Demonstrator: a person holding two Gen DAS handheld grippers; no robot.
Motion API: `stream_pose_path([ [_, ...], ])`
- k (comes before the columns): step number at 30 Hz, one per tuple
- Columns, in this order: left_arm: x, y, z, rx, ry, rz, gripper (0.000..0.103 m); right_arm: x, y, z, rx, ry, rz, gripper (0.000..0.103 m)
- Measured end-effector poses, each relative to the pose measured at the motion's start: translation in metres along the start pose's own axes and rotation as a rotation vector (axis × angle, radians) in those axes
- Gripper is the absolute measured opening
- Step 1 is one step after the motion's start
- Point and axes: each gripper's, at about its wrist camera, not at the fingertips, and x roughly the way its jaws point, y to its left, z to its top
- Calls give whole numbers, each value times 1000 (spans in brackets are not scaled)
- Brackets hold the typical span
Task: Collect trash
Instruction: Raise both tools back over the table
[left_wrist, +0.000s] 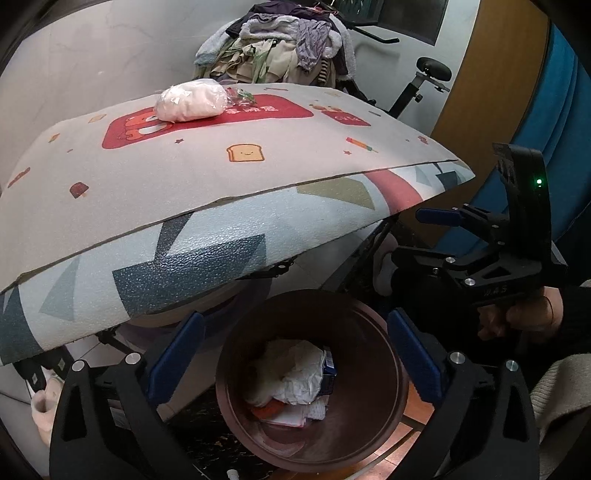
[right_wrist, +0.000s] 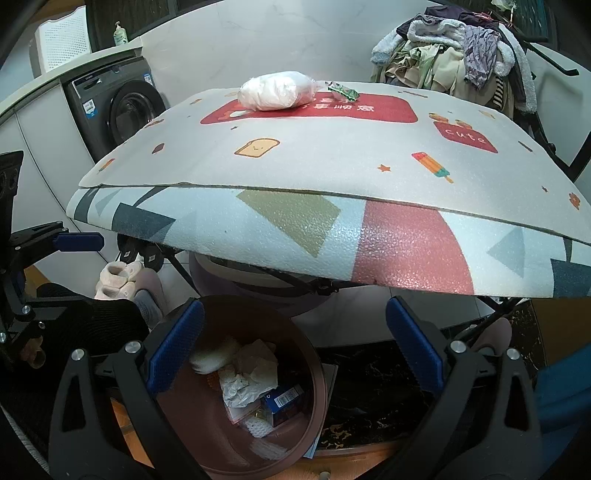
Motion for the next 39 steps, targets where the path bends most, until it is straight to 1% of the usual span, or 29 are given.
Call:
stream_pose_path([
  [13, -1, 7, 0, -28, -5, 28, 97, 1, 0, -1, 0, 3, 0, 97],
  [32, -1, 10, 1, -37, -6, 38, 97, 1, 0, 0, 2, 5, -1, 97],
  [34, -3, 11, 3, -39, -12, 44, 97, 0, -1, 1, 6, 3, -7, 97],
  [37, -13, 16, 12, -35, -57, 62, 97, -2, -4, 5, 11, -9, -16, 97],
  [39, -20, 21, 26, -32, -82, 69, 97, -6, -8, 15, 10, -26, -32, 97],
])
